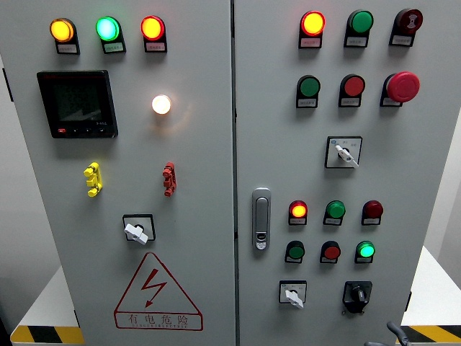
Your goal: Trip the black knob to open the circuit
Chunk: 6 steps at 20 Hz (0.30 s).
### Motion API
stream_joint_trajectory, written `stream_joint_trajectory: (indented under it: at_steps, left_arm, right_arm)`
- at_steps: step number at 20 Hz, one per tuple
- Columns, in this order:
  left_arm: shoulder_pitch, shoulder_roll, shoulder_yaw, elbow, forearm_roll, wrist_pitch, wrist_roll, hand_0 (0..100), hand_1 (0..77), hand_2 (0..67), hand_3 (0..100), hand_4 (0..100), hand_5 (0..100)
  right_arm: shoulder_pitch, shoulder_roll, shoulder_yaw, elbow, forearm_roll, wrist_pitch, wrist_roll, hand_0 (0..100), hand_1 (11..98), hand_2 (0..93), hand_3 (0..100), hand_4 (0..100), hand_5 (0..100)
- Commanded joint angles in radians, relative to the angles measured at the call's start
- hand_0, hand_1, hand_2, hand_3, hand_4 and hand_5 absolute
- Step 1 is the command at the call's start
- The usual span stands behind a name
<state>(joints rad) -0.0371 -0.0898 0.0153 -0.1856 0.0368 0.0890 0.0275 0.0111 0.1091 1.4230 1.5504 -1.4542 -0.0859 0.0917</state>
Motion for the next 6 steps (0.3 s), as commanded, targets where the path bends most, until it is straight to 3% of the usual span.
stream_joint_trajectory:
  at_steps: [1, 6]
  left_arm:
    - [0.0, 0.001, 0.0, 0.0, 0.0, 0.0, 0.0, 0, 0.0, 19.4, 26, 10, 9]
    - [0.0, -0.001, 0.0, 0.0, 0.0, 0.0, 0.0, 0, 0.0, 19.4, 26, 10, 9]
  right_arm:
    - [-0.014, 0.0014, 0.007, 0.013, 0.0, 0.0, 0.002, 100, 45.2, 4.1, 22, 17, 40]
    - [-0.03, 0.0044, 0.007, 0.019, 0.0, 0.0, 0.005, 100, 45.1, 4.3, 22, 17, 38]
